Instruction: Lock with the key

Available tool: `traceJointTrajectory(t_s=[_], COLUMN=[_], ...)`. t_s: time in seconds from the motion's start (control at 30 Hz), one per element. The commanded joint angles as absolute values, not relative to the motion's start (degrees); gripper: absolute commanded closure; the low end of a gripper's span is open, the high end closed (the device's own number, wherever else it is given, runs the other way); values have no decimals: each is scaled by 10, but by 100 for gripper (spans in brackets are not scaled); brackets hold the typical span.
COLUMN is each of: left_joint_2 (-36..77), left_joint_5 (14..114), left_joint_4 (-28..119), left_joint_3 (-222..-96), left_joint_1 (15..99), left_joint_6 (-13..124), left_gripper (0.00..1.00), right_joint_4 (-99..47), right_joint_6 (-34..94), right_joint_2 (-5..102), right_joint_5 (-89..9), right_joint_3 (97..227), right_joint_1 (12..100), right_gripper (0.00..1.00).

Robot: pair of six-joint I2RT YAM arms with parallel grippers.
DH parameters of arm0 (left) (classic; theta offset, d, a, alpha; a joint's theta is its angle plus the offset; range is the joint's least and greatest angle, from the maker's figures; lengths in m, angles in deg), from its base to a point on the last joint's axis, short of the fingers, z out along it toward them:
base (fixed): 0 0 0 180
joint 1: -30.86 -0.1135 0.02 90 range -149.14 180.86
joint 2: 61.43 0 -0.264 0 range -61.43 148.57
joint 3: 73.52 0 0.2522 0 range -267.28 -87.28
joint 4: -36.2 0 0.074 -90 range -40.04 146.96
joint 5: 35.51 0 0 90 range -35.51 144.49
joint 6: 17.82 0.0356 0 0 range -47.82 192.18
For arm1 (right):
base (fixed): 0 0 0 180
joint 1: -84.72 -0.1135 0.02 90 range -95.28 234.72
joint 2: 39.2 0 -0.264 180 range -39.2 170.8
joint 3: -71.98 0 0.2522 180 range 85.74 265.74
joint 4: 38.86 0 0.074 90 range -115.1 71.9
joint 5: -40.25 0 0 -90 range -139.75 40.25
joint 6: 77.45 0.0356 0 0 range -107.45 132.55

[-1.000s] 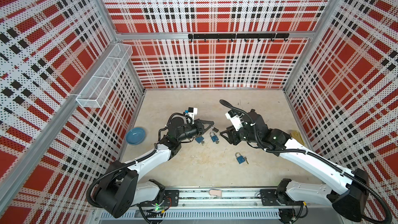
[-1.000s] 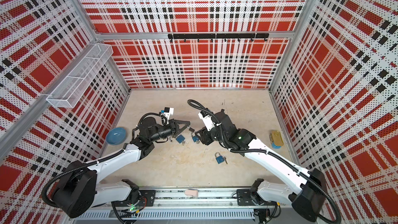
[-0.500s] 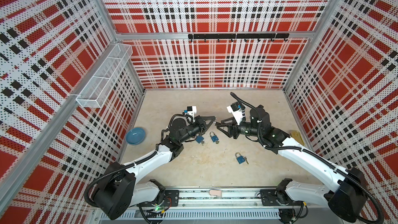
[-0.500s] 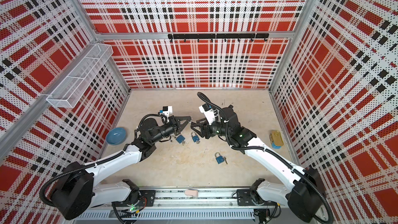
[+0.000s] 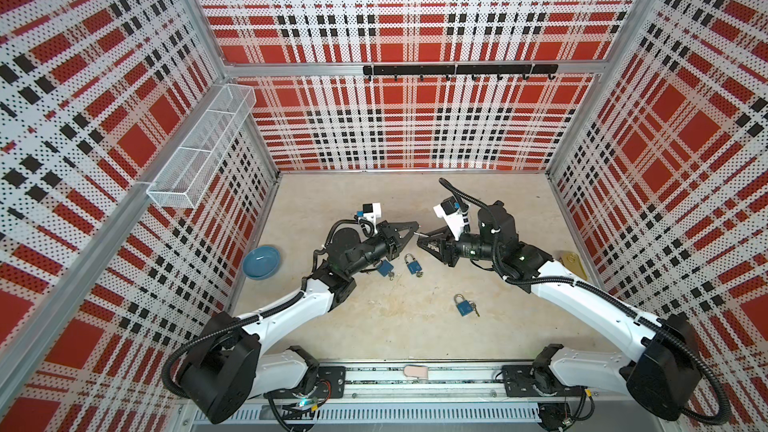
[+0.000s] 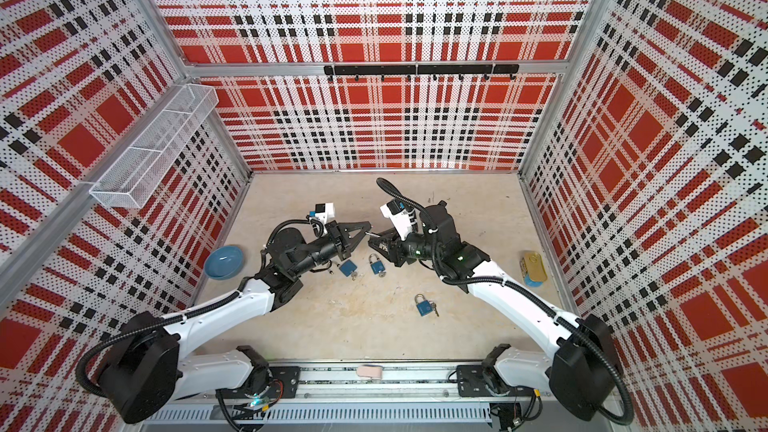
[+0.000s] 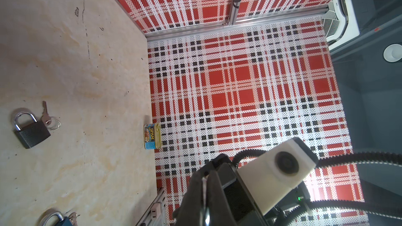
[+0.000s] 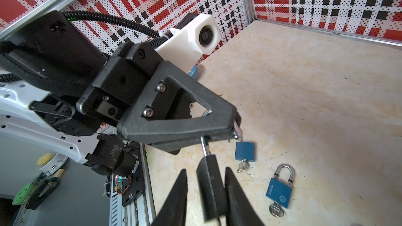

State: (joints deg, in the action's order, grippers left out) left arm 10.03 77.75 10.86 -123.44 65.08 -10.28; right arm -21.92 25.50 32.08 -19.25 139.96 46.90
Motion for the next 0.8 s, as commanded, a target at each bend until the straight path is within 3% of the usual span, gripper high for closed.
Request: traceJointTrajectory(t_s=[0.0,0.57,0.77], left_joint_2=[89,83,75], left_joint_5=[774,777,777], left_joint_4=[83,83,83], left_joint_3=[-1257,-1248,-1243], left_joint_1=[654,644,637], left_joint_6=[-124,-125,-126], left_gripper=[100,100,100], right_joint_4=[-244,-235,-239], right_joint_6=[241,242,247], right_joint_2=[312,308,307], right_joint_5=[-173,-170,-162], right_joint_3=[1415,1419,1417], right_joint_1=[468,470,476], right_gripper=[75,70,77])
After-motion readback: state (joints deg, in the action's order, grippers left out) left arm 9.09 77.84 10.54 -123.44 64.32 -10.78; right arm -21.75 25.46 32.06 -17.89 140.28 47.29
